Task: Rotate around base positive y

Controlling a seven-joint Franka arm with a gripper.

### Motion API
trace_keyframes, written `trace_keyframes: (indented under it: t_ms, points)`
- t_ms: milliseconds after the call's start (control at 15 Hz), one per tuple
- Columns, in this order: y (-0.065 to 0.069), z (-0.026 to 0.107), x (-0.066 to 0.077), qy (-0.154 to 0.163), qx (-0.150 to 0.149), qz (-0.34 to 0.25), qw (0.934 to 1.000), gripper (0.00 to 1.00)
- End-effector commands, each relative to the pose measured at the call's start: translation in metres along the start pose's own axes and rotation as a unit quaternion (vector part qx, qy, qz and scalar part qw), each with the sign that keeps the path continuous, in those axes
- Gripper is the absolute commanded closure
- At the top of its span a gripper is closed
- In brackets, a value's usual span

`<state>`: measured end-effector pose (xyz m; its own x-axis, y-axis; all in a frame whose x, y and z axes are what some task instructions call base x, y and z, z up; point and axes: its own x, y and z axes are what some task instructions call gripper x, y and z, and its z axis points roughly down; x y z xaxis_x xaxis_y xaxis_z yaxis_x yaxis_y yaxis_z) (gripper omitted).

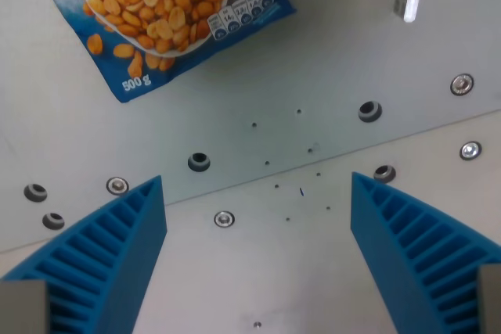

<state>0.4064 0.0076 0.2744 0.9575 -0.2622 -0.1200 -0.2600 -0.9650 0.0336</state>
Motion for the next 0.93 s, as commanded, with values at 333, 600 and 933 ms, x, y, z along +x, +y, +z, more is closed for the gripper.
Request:
trace_keyframes:
  t_ms: [333,600,933]
  points:
    - [-0.0008,-0.007,0.0061,-0.131,-0.037,0.001,0.9907,0.0]
    - [-0.0008,-0.007,0.0061,-0.157,-0.044,0.001,0.9867,0.0]
    - [-0.0008,-0.007,0.0061,-0.188,-0.053,0.001,0.9807,0.0]
